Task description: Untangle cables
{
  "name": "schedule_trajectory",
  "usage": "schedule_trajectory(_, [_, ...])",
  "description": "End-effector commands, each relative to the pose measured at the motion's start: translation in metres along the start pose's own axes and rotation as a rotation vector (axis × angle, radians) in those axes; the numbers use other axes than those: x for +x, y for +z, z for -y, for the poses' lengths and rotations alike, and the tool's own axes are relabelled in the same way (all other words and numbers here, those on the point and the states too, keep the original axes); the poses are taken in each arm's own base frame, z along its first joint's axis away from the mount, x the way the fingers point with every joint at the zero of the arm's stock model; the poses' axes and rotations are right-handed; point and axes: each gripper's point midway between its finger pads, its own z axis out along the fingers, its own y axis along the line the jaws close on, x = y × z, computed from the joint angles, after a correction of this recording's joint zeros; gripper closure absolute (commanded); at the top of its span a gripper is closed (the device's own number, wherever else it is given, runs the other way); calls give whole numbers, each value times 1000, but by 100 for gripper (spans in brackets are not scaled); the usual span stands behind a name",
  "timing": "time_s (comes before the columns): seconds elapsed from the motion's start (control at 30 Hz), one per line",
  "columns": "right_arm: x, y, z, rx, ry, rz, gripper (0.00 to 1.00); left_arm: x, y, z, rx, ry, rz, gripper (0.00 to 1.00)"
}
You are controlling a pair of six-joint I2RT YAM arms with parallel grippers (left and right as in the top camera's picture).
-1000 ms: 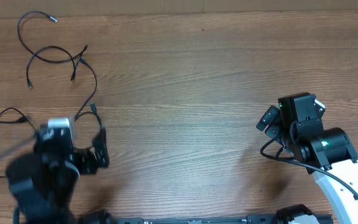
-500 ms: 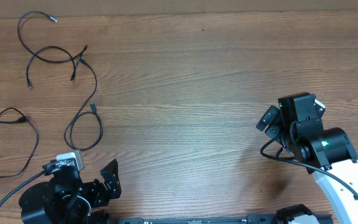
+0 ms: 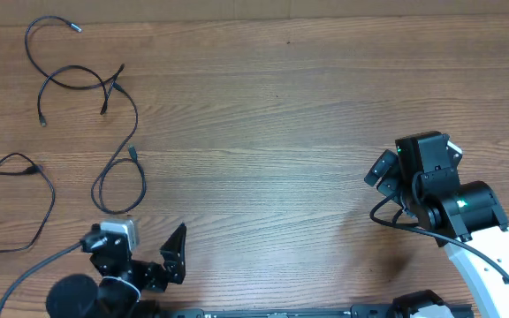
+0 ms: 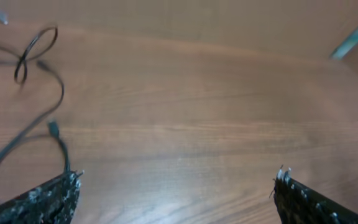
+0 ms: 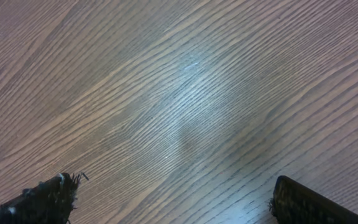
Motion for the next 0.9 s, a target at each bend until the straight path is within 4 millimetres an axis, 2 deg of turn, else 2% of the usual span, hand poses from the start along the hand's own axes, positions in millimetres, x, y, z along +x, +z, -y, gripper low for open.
schedule_trajectory(0.0, [-5, -3, -2, -9, 12, 15, 0, 11, 11, -3, 20, 17, 60, 1])
schedule_trajectory(0.27, [-5, -3, -2, -9, 12, 15, 0, 14, 42, -12, 46, 56, 176, 0])
schedule_trajectory(0.4, [-5, -3, -2, -9, 12, 15, 0, 11, 59, -26, -3, 67, 248, 1])
schedule_trajectory(0.53, [-5, -3, -2, -9, 12, 15, 0, 9, 68, -47, -89, -39, 314, 1])
schedule_trajectory(0.7, [-5, -3, -2, -9, 12, 15, 0, 20, 79, -70, -174, -97, 350, 0])
schedule_trajectory(0.87, [-5, -3, -2, -9, 12, 15, 0, 34, 91, -77, -185, -98, 349, 0])
